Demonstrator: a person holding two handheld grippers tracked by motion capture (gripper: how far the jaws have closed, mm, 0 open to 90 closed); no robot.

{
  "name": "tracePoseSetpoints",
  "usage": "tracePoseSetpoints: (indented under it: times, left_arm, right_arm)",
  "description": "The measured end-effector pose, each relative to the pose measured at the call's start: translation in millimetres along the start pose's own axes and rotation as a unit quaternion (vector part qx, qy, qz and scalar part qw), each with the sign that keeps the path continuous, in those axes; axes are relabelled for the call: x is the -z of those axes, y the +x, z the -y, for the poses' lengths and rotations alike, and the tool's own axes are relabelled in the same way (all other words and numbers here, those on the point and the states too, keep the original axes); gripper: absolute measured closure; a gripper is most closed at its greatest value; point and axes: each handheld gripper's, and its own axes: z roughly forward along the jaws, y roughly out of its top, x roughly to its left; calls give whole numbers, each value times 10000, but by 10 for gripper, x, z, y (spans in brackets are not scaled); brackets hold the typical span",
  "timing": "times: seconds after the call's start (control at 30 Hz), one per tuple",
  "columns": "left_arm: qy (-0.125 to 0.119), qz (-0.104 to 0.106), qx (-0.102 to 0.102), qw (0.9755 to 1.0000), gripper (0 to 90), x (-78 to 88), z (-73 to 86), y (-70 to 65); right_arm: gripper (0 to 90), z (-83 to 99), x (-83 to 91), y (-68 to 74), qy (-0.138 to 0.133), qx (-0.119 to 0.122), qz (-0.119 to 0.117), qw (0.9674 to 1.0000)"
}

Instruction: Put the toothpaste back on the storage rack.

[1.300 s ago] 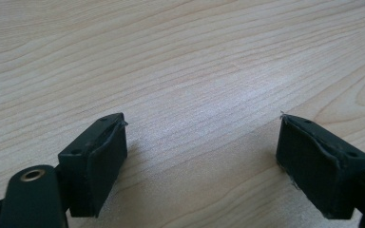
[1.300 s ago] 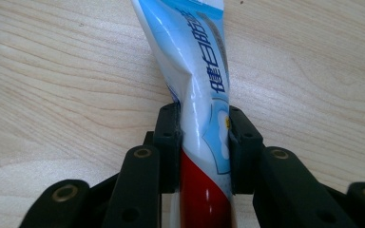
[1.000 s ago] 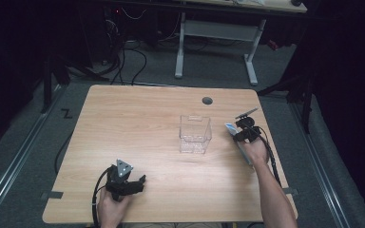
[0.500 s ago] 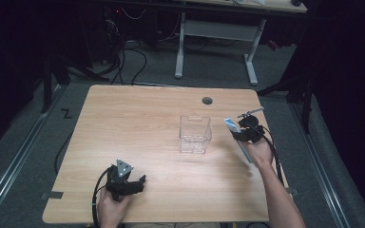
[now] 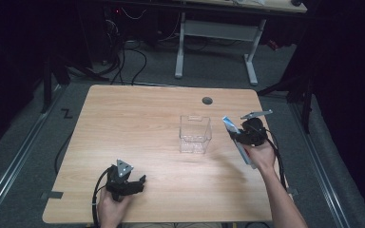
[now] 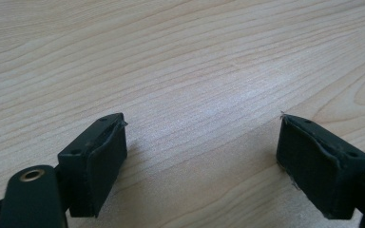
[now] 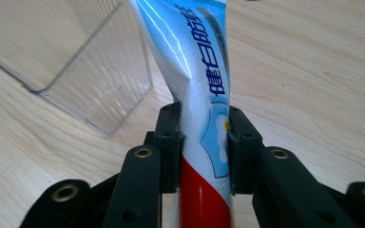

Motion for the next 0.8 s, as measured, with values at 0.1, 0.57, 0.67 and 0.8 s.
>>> tracePoseSetpoints:
  times: [0.1,0.57,0.67,0.8]
  left_arm:
    - [0,2,-1,10000,173,0,0,-1]
    - [0,3,-1,10000,173,0,0,-1]
    - [0,2,-1,10000,173,0,0,-1]
    - [-1,0,1,10000,173,-1,0,-2]
  right_arm:
    - [708,19,33,21,-124,-29,-89,9999]
    - [706,80,192,141,-636,-47,-408,9971]
    - [706,70,222,189,-754,9,-477,9960]
    - [706,52,254,235,-855,38,-536,9949]
